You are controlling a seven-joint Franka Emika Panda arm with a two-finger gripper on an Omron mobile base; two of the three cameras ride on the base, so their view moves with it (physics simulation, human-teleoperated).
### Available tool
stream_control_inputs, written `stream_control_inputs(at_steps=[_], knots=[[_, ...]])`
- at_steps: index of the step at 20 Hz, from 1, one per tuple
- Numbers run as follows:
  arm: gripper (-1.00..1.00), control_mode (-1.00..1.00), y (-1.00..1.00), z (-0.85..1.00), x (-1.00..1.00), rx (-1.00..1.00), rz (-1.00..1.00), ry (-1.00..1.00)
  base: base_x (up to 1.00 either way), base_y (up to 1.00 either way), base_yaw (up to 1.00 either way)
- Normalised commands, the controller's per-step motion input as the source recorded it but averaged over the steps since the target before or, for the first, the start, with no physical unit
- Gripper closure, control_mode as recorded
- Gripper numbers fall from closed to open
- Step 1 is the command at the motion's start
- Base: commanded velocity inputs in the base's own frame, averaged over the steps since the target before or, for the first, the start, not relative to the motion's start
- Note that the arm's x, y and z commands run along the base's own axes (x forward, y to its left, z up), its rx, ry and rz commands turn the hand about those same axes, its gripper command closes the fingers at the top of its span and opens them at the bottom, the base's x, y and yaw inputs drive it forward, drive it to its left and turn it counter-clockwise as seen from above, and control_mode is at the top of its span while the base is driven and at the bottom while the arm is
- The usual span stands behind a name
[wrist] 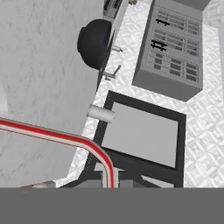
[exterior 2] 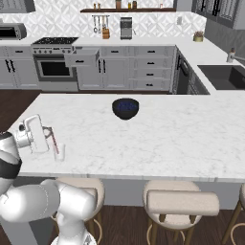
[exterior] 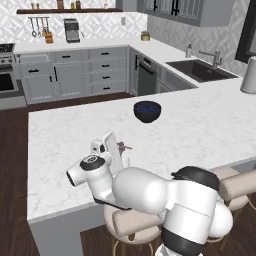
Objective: Take a straw from the drawer in front and place it inside the glass cup on the dining counter.
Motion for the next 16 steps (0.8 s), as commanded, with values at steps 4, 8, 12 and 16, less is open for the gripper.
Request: stream_control_inputs(at_steps=[4, 8, 12, 16], knots=[[1.00, -1.00, -0.01, -0.03, -0.35, 0.00, -0.01, 0.00, 0.00, 0.00, 0.00], [1.00, -1.00, -0.04, -0.17, -0.01, 0.00, -0.02, 0.00, 0.00, 0.00, 0.00], [-1.00, -1.00, -0.08, -0.21, 0.08, -0.01, -0.01, -0.01, 0.00, 0.00, 0.00], [-1.00, -1.00, -0.08, -0.16, 0.01, 0.00, 0.00, -0.01, 0.00, 0.00, 0.00]])
